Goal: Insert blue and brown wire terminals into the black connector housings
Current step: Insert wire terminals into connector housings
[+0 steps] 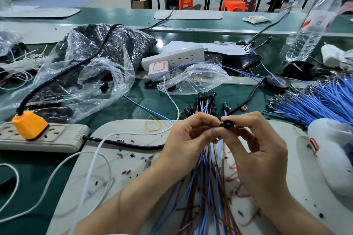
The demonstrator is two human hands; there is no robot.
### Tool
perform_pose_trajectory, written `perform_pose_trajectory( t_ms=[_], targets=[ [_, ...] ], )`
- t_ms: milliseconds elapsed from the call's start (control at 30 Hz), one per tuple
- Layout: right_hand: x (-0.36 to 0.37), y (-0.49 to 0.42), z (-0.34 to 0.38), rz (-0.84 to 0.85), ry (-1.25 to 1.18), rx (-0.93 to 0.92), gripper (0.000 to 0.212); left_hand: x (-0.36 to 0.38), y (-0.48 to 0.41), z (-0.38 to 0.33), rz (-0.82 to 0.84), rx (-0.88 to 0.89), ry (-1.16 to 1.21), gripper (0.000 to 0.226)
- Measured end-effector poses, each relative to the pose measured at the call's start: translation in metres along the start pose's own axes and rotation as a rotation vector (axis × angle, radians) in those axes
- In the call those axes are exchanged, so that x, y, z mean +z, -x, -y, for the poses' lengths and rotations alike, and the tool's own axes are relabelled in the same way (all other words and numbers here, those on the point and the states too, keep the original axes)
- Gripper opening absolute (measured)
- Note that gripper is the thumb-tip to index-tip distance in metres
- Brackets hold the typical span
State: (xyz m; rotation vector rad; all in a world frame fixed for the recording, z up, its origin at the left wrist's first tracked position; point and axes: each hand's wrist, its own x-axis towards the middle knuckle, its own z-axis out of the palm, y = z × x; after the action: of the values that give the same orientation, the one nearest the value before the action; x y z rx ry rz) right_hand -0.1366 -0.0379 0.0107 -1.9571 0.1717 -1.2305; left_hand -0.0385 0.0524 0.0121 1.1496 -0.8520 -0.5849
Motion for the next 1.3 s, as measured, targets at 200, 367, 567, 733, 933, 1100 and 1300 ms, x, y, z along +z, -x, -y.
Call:
perform_pose_trajectory(
  t_ms=[200, 367, 567, 733, 933, 1100, 1300],
  targets=[
    [-0.0002, -0.0018, 0.0024, 0.010, -0.004, -0.005, 0.010, 0.0017, 0.0013, 0.0047, -0.001, -0.044, 0.096, 0.021],
    [-0.0015, 0.0001, 0.0022, 0.017, -0.016, 0.013, 0.016, 0.0013, 0.0022, 0.0068, 0.019, -0.075, 0.162, 0.011],
    [-0.0039, -0.0005, 0.0001, -0.005, 0.033, -0.012, 0.015, 0.0028, 0.0001, 0.0052, 0.012, -0.097, 0.120, 0.019],
    [-0.0040, -0.0006, 0.0004, 0.002, 0.046, -0.028, 0.018, -0.0006, -0.0005, 0.0044, 0.045, -0.094, 0.077, 0.017],
    [-0.0028, -0.0002, 0.0001, 0.009, 0.033, -0.014, 0.016, -0.0012, 0.0001, 0.0075, 0.057, -0.136, 0.218, 0.035],
    [-0.0022, -0.0006, -0.0003, 0.012, -0.009, 0.005, 0.017, -0.0005, -0.0003, 0.0066, 0.038, -0.178, 0.247, 0.048],
    [-0.0043, -0.0001, 0.0011, 0.009, -0.010, -0.019, 0.017, 0.0012, -0.0003, 0.0024, 0.054, -0.192, 0.245, 0.041]
  ],
)
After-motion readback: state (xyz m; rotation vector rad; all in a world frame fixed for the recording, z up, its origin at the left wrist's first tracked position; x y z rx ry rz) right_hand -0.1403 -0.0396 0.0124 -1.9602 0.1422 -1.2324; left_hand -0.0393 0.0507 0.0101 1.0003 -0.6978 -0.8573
